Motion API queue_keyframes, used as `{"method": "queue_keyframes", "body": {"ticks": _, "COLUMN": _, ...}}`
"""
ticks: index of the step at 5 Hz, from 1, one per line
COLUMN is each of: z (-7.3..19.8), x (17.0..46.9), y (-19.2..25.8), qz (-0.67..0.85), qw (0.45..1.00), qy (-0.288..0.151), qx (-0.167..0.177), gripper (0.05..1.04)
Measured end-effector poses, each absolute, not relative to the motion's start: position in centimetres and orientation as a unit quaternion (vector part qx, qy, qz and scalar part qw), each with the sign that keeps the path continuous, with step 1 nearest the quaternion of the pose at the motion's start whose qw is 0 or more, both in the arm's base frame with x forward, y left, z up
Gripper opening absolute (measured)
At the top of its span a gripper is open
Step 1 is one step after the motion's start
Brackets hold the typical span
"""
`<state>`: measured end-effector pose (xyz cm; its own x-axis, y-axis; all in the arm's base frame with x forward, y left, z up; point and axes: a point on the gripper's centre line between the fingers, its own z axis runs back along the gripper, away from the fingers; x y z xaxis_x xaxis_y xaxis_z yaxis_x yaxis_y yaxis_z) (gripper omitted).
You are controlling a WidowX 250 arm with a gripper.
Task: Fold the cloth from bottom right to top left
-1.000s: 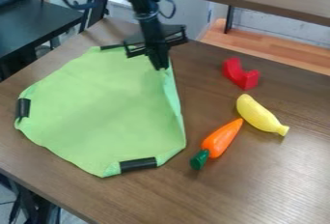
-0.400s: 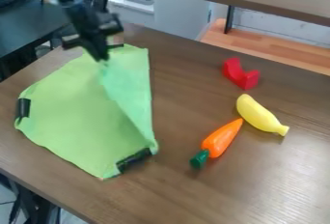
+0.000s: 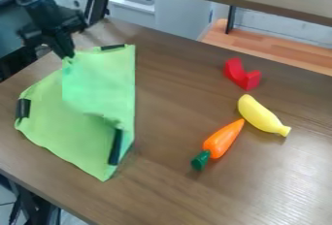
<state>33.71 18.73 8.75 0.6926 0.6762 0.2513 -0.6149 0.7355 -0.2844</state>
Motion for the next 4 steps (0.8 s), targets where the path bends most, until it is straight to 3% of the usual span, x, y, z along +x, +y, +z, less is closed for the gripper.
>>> {"method": "queue_keyframes", "body": {"ticks": 3, "z": 7.1, "x": 30.2, "y": 21.8, "qz": 0.35, "qw": 0.923, "qy": -0.154, "qx": -0.039, "gripper": 0.069}}
{"method": "queue_keyframes", "body": {"ticks": 4, "z": 6.8, "x": 28.9, "y": 23.4, "qz": 0.384, "qw": 0.914, "qy": -0.126, "qx": 0.034, "gripper": 0.196}}
